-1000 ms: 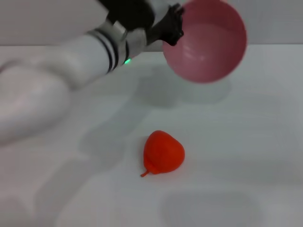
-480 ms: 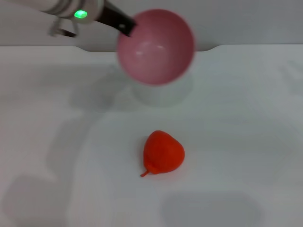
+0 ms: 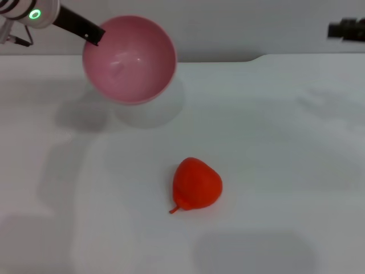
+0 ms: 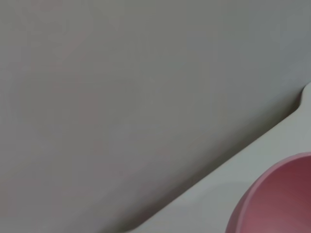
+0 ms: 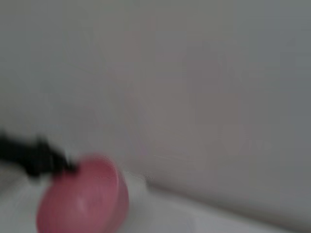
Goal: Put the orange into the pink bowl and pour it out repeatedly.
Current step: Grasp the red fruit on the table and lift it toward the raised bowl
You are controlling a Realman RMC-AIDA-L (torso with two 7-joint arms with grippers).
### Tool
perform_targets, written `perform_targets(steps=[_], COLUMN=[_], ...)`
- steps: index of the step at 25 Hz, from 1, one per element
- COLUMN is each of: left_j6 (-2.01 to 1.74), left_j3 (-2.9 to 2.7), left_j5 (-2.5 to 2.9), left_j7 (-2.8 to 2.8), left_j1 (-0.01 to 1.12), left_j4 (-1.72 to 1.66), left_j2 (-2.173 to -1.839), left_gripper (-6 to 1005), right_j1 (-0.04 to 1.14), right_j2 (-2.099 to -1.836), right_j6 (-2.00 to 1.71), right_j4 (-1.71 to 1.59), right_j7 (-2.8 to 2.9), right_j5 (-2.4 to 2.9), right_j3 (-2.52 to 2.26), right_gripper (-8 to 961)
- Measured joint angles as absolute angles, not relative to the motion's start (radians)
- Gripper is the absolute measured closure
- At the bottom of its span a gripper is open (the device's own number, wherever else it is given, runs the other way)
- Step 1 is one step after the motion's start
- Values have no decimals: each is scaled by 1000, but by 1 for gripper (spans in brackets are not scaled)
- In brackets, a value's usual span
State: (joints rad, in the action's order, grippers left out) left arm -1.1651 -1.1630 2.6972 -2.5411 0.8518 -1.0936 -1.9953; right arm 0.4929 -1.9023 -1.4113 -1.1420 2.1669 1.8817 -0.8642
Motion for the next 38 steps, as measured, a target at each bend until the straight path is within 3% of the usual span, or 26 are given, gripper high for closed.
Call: perform_targets(steps=[4, 5, 8, 9, 10, 13, 16, 38], left_j6=[-1175, -1176, -1178, -1178, -1177, -1174, -1173, -1172], left_j3=[-1154, -1153, -1153, -1153, -1151, -1145, -1143, -1169], left_j5=[2717, 2719, 2722, 2722, 2722, 2722, 2723, 2723], left_j7=[-2542, -2542, -2541, -2541, -2541, -2540, -2539, -2523], left_j1=[847, 844, 839, 838, 836, 834, 833, 846], left_j4=[-1094, -1094, -1094, -1094, -1094, -1094, -1094, -1103], left_j2=[-1993, -1991, -1987, -1985, -1985, -1984, -1988, -2021], left_gripper=[956, 956, 956, 955, 955, 955, 955, 954], right_j1=[670, 670, 768, 815, 815, 867, 891, 871], right_j2=[-1906, -1906, -1929, -1968, -1968, -2039, -2072, -2081], right_j6=[-1566, -1566, -1630, -1663, -1663, -1683, -1654, -1319], right_j4=[-1181, -1181, -1172, -1172, -1172, -1175, -1145, -857], right_j7=[2238, 2238, 2242, 2244, 2244, 2244, 2243, 2256], right_j5=[2190, 2190, 2288, 2345, 2345, 2446, 2490, 2291], right_j3=[-943, -943, -1046, -1103, -1103, -1155, -1243, -1573], right_gripper=[560, 560, 562, 563, 564, 566, 568, 584])
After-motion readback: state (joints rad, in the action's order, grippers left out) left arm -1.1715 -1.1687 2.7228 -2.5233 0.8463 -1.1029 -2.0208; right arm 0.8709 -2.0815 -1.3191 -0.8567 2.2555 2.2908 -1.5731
